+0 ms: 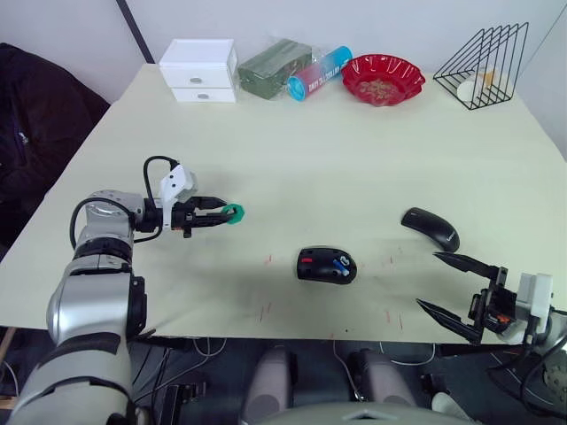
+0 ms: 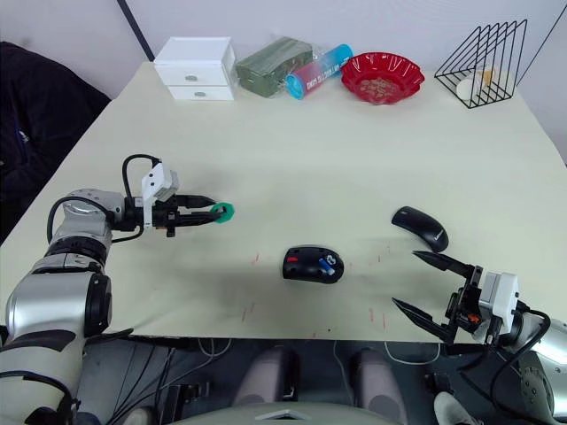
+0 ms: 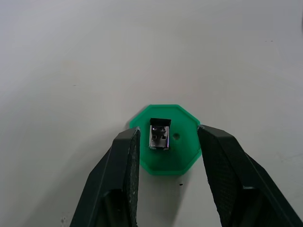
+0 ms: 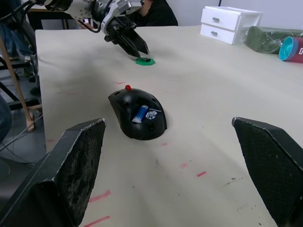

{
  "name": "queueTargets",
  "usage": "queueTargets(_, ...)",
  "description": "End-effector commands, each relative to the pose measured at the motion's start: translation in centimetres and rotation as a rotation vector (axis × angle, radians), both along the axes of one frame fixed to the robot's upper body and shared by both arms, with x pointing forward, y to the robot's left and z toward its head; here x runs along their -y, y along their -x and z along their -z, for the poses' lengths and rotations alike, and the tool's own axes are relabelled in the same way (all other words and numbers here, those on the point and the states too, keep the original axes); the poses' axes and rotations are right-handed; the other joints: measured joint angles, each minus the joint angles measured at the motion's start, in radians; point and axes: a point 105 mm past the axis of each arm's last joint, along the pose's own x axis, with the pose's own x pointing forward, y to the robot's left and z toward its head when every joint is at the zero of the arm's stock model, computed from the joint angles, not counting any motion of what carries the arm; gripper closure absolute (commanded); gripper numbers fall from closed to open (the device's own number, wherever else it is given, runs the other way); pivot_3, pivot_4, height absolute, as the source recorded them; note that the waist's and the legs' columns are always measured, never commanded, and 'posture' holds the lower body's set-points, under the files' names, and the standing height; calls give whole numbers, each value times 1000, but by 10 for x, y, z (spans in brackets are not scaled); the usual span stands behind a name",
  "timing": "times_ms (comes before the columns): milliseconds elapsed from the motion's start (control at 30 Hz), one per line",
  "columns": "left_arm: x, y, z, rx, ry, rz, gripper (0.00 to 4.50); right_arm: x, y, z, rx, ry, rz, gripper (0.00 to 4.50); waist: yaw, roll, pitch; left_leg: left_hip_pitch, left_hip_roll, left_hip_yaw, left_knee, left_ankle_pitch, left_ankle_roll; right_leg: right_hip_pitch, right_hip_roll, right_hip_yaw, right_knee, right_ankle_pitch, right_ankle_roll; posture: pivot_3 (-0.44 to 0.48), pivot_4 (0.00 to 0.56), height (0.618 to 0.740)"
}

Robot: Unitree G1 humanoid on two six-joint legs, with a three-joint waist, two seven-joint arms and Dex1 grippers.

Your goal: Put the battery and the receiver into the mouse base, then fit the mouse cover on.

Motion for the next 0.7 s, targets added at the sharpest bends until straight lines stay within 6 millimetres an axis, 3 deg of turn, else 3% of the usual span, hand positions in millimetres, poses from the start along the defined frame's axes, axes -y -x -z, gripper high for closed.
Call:
queueTargets(33,-2,-3,-4,19,-7,-19,2454,0,1,-9,44,10,-4,0,0,0,0,0,0,0,0,0,0,0,0,0,0,0,0,0,150,740)
queueTargets(600,0,-2,8,0,-26,-28,2454,2,2,-9,44,20,3,0,0,0,0,0,0,0,0,0,0,0,0,0,0,0,0,0,150,740)
queueTargets(700,1,-1,9,-6,-25,-21,3293,2,2,-10,45,20,4,0,0,0,0,0,0,0,0,0,0,0,0,0,0,0,0,0,150,740)
